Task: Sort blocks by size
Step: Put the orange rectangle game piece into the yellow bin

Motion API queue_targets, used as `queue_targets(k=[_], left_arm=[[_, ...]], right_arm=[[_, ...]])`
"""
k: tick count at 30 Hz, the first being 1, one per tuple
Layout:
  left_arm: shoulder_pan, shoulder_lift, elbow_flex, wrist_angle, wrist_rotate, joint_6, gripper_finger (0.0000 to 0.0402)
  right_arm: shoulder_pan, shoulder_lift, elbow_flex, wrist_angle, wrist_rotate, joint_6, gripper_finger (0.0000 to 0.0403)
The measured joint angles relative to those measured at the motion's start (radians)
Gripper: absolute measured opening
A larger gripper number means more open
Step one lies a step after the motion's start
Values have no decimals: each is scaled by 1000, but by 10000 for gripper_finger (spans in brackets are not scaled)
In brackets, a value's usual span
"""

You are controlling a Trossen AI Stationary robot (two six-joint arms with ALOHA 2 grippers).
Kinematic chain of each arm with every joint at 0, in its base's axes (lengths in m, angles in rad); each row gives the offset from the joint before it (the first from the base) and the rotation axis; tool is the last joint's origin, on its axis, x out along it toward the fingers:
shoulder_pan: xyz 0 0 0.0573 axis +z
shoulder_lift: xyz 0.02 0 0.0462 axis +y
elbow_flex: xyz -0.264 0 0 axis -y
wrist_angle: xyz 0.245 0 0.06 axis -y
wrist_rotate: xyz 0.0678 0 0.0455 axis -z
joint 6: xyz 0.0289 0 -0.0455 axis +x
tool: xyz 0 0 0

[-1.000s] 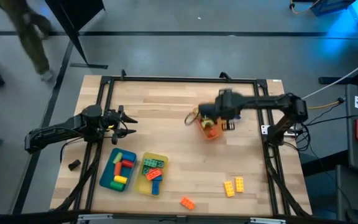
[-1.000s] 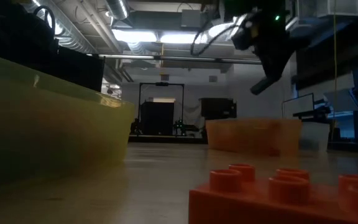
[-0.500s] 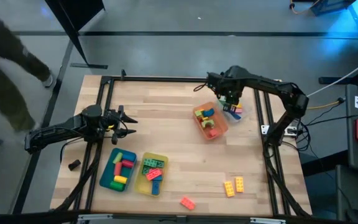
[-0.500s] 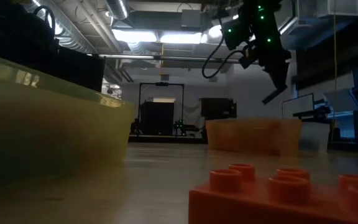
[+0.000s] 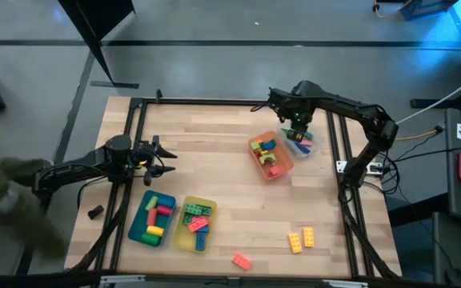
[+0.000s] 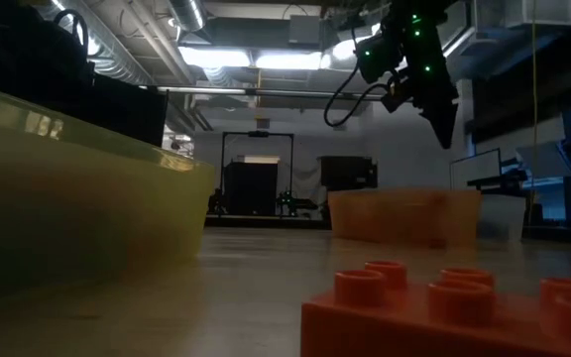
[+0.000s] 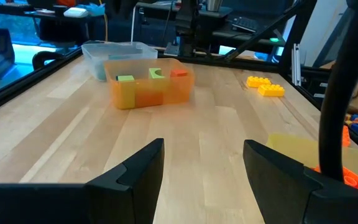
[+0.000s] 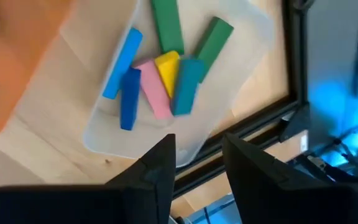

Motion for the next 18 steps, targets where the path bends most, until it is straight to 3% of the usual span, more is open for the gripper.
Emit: queue_targets(k=[10, 18], left_arm=[[0, 0, 0, 0, 0, 36, 205], [-1, 0, 0, 0, 0, -16, 205]], right_arm=[[48, 0, 0, 39, -289, 29, 133], [266, 0, 0, 149, -319, 84, 133]])
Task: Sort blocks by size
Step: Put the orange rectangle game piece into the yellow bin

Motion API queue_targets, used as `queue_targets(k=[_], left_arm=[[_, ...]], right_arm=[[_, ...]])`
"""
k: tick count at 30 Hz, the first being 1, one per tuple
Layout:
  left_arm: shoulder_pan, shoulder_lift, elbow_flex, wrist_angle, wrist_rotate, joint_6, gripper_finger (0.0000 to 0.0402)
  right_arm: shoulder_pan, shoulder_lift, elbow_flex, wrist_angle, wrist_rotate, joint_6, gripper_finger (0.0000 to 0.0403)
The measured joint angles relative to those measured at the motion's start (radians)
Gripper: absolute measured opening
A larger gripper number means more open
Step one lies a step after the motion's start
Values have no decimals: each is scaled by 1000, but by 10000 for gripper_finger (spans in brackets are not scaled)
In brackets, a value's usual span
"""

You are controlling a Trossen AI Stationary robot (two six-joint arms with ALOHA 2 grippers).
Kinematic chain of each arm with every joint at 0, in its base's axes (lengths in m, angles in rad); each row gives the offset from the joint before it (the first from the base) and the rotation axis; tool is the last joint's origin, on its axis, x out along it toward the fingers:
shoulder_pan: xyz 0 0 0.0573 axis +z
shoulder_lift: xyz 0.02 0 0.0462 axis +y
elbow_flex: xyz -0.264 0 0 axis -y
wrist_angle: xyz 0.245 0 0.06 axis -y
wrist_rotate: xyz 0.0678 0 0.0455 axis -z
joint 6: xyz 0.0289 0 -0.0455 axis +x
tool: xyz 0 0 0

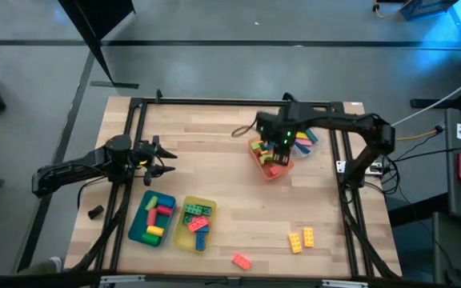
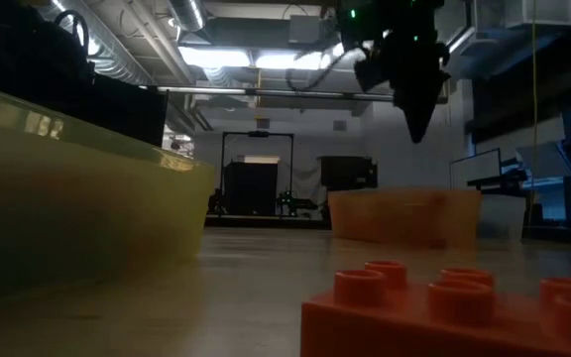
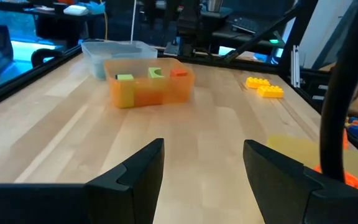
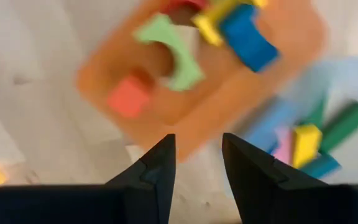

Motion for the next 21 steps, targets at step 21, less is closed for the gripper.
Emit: queue_targets(k=[21], left_arm=[[-106, 1, -44, 177, -30, -61, 205]], right_arm=[[543, 0, 0, 318, 62, 152, 133]])
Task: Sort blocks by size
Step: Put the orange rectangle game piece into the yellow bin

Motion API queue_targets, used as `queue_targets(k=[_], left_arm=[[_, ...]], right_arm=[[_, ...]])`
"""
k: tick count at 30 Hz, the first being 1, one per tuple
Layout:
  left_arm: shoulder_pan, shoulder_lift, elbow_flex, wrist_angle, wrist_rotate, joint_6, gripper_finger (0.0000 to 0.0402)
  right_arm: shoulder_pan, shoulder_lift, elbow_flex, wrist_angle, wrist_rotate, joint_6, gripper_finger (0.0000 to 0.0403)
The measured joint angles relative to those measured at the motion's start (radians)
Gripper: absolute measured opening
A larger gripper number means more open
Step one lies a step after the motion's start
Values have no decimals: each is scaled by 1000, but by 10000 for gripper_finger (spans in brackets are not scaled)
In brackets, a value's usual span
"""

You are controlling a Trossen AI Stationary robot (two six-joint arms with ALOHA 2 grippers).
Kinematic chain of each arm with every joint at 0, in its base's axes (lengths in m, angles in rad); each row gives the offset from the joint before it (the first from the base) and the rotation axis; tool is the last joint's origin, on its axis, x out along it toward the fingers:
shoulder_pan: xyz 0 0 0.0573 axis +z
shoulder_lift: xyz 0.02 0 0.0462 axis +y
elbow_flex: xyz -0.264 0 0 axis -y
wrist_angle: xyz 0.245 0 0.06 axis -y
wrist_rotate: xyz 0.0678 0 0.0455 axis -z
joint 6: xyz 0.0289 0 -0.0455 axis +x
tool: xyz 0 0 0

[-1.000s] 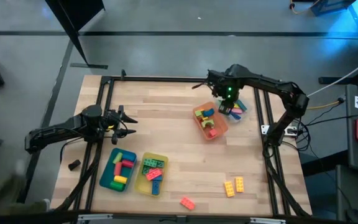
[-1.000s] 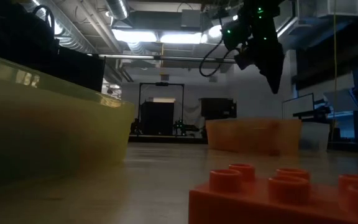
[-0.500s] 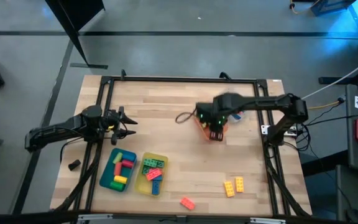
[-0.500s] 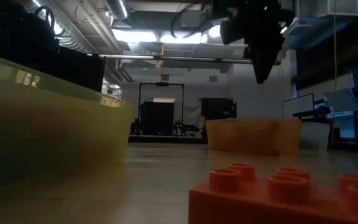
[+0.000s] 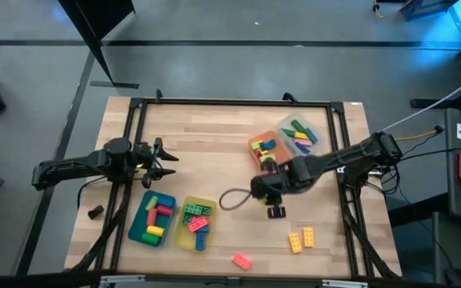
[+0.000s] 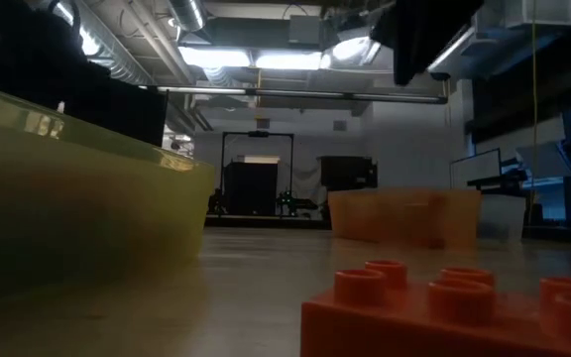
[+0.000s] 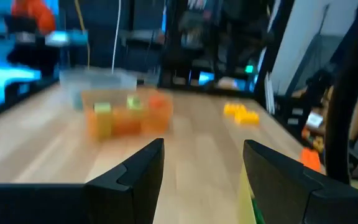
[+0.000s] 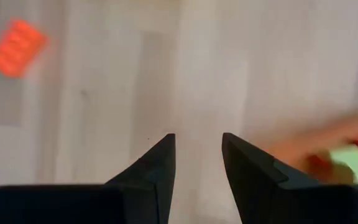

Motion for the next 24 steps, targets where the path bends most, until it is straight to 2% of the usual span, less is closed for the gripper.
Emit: queue_targets(k=[3, 11, 19, 24], left_arm=[[-15, 10, -38, 110, -4, 15, 205], [-29, 52, -38, 107, -21, 46, 205], [-29, 85, -38, 106, -25, 60, 205], [-29, 84, -37, 106, -25, 59, 205]], right_arm=[[52, 0, 0, 53, 0, 0, 133], [156, 0, 0, 100, -52, 138, 139], [242, 19, 0, 108, -54, 297, 185], [272, 64, 0, 192, -49, 399, 211]])
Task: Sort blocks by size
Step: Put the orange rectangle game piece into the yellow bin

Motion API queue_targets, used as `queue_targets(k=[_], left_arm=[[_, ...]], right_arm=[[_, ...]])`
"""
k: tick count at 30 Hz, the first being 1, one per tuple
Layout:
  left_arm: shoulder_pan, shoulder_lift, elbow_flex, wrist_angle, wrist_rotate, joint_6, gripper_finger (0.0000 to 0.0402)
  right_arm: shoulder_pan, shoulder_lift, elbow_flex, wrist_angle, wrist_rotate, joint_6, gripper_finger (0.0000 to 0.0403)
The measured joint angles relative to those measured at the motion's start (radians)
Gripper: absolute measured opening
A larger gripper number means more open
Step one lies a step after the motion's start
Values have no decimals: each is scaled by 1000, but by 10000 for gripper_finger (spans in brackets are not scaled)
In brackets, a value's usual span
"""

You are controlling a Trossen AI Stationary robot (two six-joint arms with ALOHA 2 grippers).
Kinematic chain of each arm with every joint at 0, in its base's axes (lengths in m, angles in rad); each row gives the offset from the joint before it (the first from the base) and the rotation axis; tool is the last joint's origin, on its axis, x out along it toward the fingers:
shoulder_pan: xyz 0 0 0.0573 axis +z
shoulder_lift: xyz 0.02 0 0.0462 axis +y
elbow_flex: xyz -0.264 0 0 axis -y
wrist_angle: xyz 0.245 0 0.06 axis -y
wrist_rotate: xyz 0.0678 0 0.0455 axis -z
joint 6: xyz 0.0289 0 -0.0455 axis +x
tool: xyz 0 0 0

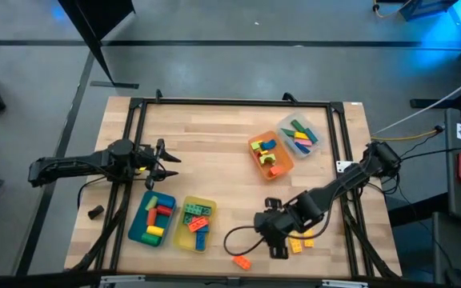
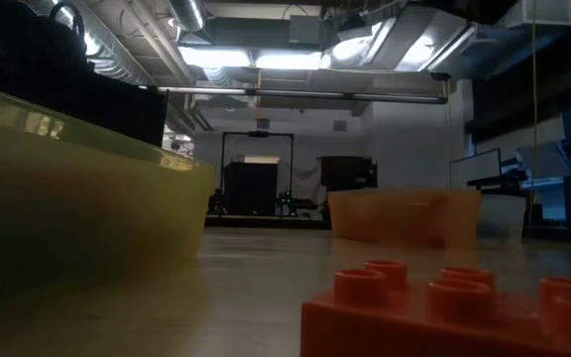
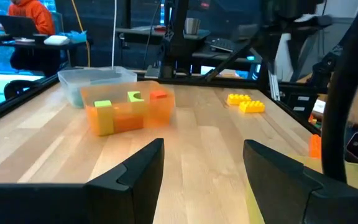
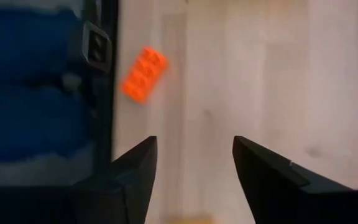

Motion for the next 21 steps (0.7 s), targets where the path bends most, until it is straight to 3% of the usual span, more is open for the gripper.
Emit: queue_targets(k=[6, 21], left_arm=[[0, 3, 0, -1, 0, -1, 205], [0, 3, 0, -1, -1, -1, 205]], right_arm=[[13, 78, 0, 164, 15, 98, 217], [46, 281, 0, 416, 43, 121, 209]])
